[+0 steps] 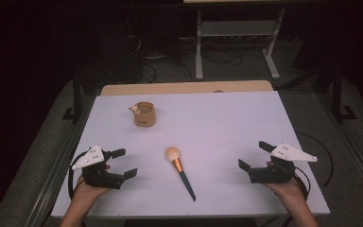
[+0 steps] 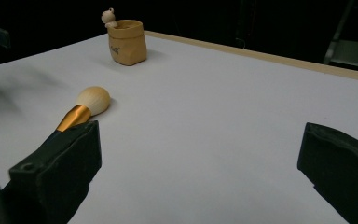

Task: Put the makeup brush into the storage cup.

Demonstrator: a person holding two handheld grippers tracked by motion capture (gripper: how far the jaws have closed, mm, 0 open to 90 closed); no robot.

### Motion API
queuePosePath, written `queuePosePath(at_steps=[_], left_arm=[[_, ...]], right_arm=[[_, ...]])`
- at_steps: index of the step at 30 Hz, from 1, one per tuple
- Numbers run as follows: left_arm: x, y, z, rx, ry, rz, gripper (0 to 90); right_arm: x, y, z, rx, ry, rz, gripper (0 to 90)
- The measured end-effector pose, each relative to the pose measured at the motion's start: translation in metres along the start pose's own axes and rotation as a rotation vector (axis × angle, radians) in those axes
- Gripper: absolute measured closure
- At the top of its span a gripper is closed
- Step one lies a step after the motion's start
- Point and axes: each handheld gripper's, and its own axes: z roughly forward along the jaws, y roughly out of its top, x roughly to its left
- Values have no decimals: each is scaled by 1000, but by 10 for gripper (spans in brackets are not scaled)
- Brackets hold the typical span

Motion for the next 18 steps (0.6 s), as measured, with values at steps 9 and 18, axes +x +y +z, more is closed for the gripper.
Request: queuePosePath(at_steps=[9,18], left_arm=[[0,0,0,5,-14,5,104],[-3,1,5,17,-34,0,104]], right_arm=[[1,2,3,12,4,-7,0],[3,8,10,20,9,-9,0]])
